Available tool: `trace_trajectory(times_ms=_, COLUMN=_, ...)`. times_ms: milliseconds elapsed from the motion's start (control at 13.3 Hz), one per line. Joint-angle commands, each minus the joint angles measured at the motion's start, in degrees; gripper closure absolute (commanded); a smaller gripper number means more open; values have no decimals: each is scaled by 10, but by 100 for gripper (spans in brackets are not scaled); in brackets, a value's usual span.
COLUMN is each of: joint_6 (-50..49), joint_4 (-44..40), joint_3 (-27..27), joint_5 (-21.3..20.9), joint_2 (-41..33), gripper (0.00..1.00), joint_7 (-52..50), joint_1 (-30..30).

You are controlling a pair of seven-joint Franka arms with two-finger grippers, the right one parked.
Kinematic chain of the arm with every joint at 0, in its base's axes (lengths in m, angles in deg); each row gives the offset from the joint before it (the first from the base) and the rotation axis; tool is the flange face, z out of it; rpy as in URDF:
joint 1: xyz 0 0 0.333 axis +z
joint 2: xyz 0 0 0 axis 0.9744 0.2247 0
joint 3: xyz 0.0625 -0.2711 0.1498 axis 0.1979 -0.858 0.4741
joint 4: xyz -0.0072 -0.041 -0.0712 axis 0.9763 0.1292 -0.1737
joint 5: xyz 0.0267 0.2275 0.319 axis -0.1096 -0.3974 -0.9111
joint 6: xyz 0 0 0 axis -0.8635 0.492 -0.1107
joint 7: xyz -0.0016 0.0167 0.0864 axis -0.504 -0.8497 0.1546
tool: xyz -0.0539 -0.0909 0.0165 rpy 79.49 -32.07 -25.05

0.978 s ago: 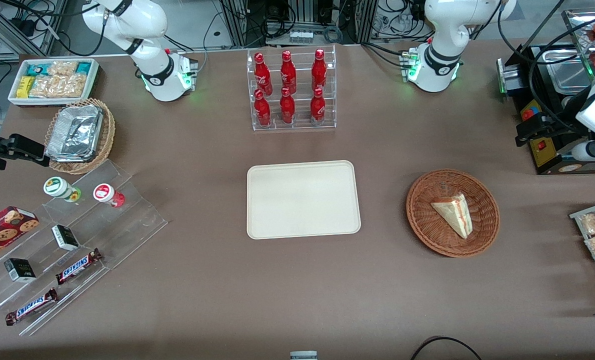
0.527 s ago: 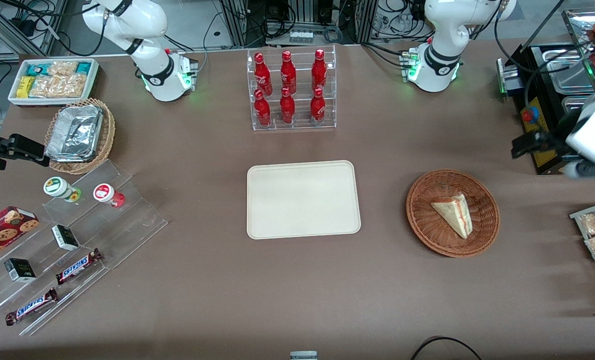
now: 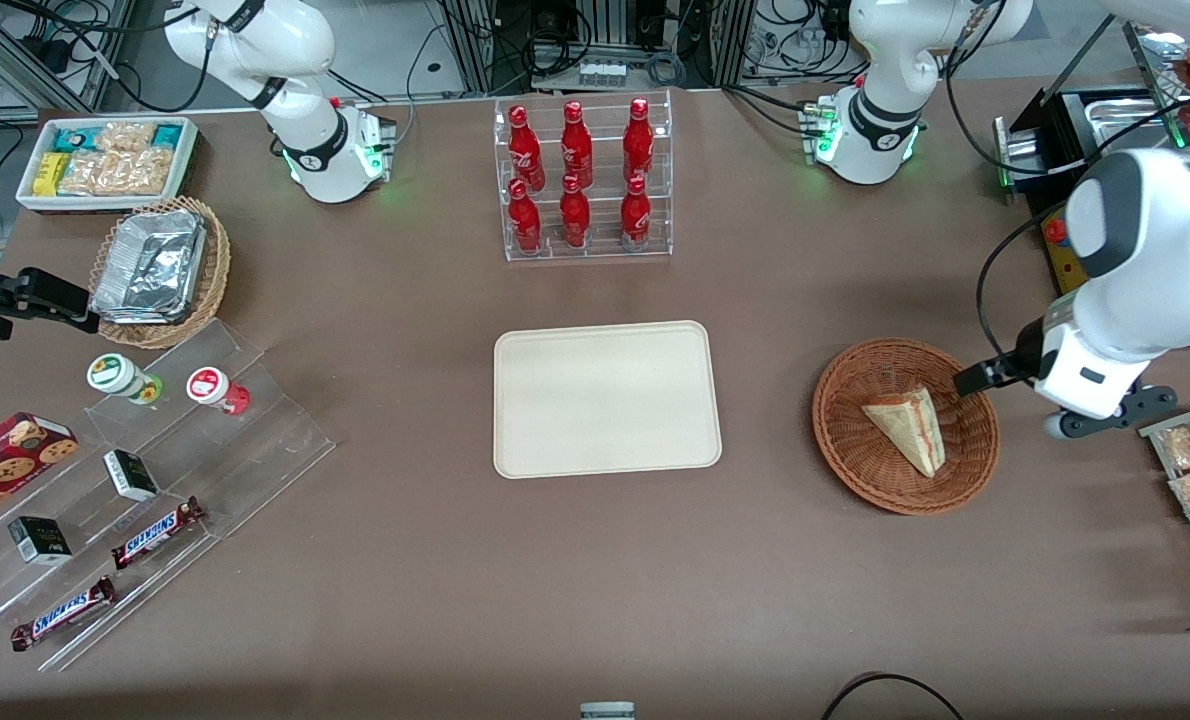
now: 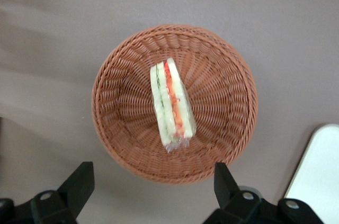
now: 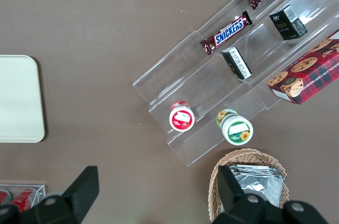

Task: Place sandwich from basket to tray
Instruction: 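Lower the left gripper onto the wrapped sandwich and close on it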

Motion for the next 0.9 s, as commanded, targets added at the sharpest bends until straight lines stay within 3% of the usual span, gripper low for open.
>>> trace_trajectory(times_ms=0, joint_6=87, joint_4=81, joint_3=2, joint_5=5, joint_2=-17, gripper=0, joint_7=-69, joint_1=-11)
trace_trajectory(times_ms=151, joint_6=143, joint_4=123, joint_3=1, joint_5=6, joint_2=-12, gripper=0, joint_7=-93, joint_1=-13)
trace_trajectory(times_ms=828, joint_6=285, joint_4=165, joint_3=-15, joint_5=4, joint_2=60, gripper=0, joint_7=-118, joint_1=-15)
